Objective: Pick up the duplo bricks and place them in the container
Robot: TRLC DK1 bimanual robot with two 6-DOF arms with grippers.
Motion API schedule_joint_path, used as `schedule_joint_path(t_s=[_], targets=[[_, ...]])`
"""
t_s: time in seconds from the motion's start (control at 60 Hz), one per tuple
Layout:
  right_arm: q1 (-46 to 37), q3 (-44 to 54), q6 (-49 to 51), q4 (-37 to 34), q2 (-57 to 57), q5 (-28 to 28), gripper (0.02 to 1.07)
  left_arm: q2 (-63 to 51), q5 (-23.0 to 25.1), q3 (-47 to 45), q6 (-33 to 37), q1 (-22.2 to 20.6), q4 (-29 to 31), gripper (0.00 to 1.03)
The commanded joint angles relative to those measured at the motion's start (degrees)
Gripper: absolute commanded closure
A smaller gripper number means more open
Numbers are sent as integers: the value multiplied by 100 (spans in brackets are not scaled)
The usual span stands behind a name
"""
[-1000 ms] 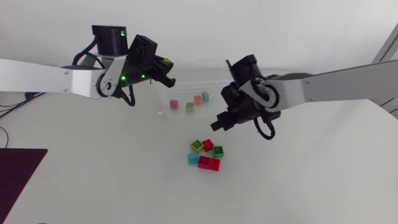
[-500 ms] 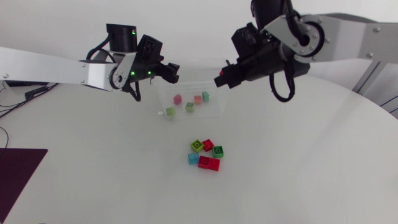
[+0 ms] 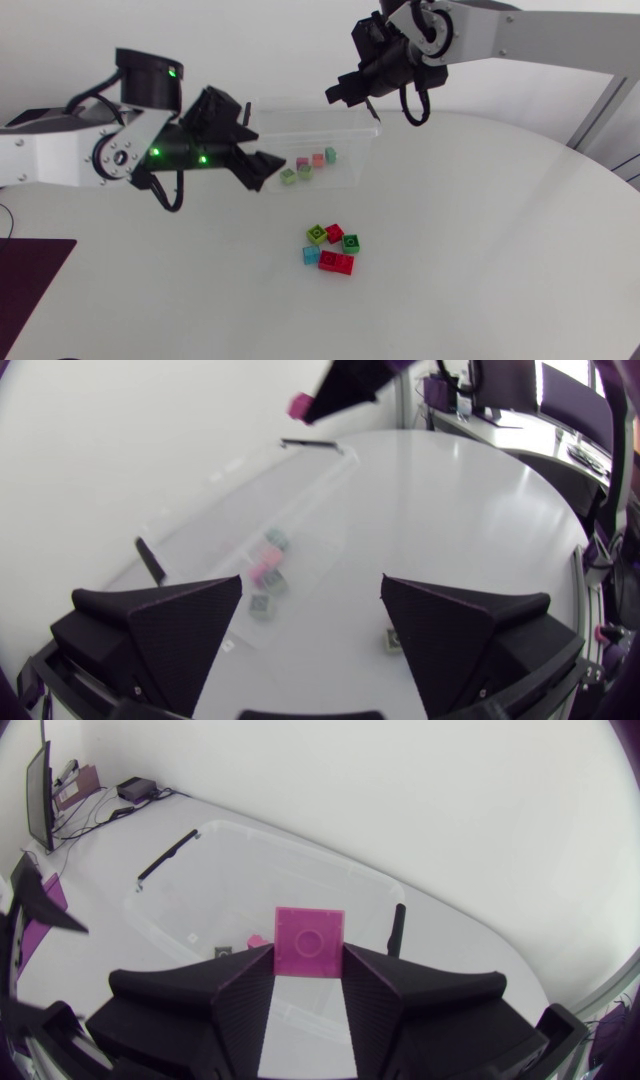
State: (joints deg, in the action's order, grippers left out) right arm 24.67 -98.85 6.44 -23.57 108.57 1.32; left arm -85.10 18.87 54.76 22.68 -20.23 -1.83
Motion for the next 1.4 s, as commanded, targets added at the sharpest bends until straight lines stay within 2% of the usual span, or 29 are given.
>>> schedule_joint_path(t_s=[0.0, 0.117, 0.15, 0.183, 0.233, 0.267, 0.417, 0.517, 0.717, 0.9, 1.1, 1.25, 1.383], targets=[[-23, -363, 51, 134, 375, -18, 69, 11, 99, -387, 351, -166, 147, 6], [-41, -829, 51, 72, 858, 17, 67, -112, 152, -625, 642, -438, 358, 6], [-50, -935, 59, 63, 990, 35, 63, -147, 152, -651, 642, -500, 367, 6], [-50, -1040, 86, 11, 1104, 61, 51, -182, 152, -669, 650, -579, 411, 6], [-50, -1260, 103, -174, 1307, 96, 17, -235, 161, -669, 712, -675, 481, 6], [-58, -1286, 103, -174, 1351, 114, 6, -261, 152, -677, 721, -746, 490, 6], [-190, -785, 86, -16, 850, 44, 6, -552, 152, -598, 976, -948, 692, 6], [-269, 199, 147, 397, -82, -97, 6, -833, 152, -458, 1151, -983, 798, 6], [-375, 2194, 306, 705, -1901, -545, 6, -1334, 152, -194, 1397, -1080, 894, 6], [-480, 4075, 692, 977, -3079, -1011, 6, -1729, 152, 87, 1476, -1159, 894, 6], [-753, 5271, 991, 1197, -3422, -1319, 6, -1993, 143, 281, 1582, -1255, 1079, 7], [-832, 5692, 1061, 1285, -3571, -1459, 6, -2107, 73, 456, 1652, -1255, 1281, 8], [-735, 5965, 1061, 1311, -3668, -1486, 6, -2257, 37, 623, 1687, -1264, 1492, 12]])
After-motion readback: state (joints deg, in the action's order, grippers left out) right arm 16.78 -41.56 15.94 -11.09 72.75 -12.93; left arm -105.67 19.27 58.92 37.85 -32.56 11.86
